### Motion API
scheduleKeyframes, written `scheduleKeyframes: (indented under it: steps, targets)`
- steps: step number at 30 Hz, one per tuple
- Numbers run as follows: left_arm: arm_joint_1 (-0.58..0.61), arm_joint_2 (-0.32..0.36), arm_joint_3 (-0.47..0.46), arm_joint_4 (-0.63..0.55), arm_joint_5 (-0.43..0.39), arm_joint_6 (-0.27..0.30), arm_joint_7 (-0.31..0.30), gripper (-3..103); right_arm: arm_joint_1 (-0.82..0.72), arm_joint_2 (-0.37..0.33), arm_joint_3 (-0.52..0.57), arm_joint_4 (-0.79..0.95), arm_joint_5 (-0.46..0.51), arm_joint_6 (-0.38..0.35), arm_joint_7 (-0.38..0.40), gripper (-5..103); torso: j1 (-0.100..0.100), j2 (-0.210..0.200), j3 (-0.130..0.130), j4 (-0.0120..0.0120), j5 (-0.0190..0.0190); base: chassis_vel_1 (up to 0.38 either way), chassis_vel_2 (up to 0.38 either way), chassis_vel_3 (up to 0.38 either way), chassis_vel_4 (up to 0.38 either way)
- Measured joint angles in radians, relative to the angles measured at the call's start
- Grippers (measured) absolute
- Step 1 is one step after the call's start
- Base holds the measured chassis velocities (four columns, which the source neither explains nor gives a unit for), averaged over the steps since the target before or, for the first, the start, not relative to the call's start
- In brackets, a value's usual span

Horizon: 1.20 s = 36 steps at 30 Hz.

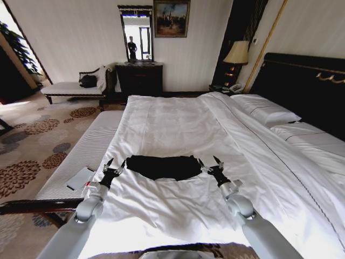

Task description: Fold the clothes on the bed.

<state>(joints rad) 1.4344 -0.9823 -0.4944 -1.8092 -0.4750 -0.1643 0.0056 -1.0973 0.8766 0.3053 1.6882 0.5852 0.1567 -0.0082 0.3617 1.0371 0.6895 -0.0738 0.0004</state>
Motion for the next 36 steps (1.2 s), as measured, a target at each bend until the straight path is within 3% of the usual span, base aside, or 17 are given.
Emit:
scheduleKeyframes:
  steps: [1,2,4,10,17,26,36]
  targets:
    - [0.006,0.01,0.012,-0.009,0.006,-0.001,0.001,97,0.017,-0.025,0.0,-0.017,0.006,-0.001,-0.005,100,0.0,0.0,0.0,-0.0009,-0.0001,0.0,0.0,0.0,0.0]
    - [0.022,0.015,0.012,-0.024,0.014,-0.006,0.001,99,0.044,-0.044,-0.013,-0.044,0.016,-0.004,-0.009,100,0.0,0.0,0.0,-0.0035,-0.0008,0.0,0.0,0.0,0.0]
    - [0.049,0.016,0.005,-0.043,0.02,-0.008,0.002,100,0.078,-0.057,-0.038,-0.076,0.023,-0.007,-0.016,100,0.0,0.0,0.0,-0.0039,-0.0011,0.0,0.0,0.0,0.0]
    - [0.209,-0.003,-0.072,-0.139,0.058,-0.032,0.002,100,0.328,-0.05,-0.241,-0.267,0.04,-0.011,-0.055,100,0.0,0.0,0.0,-0.0006,0.0001,-0.002,-0.005,-0.009,-0.008]
    - [0.326,-0.027,-0.125,-0.233,0.062,-0.049,0.002,100,0.497,0.01,-0.384,-0.367,0.045,-0.009,-0.072,100,0.0,0.0,0.0,-0.0021,-0.0004,0.0,0.0,0.0,0.0]
    - [0.429,-0.022,-0.177,-0.313,0.049,-0.064,0.002,100,0.584,0.075,-0.537,-0.514,-0.004,0.025,-0.122,100,0.0,0.0,0.0,-0.0016,-0.0003,0.0,0.0,0.0,0.0]
    - [0.494,-0.052,-0.226,-0.334,0.076,-0.117,0.001,100,0.627,0.148,-0.585,-0.612,-0.015,0.027,-0.132,100,0.0,0.0,0.0,-0.0017,-0.0005,0.0,0.0,0.0,0.0]
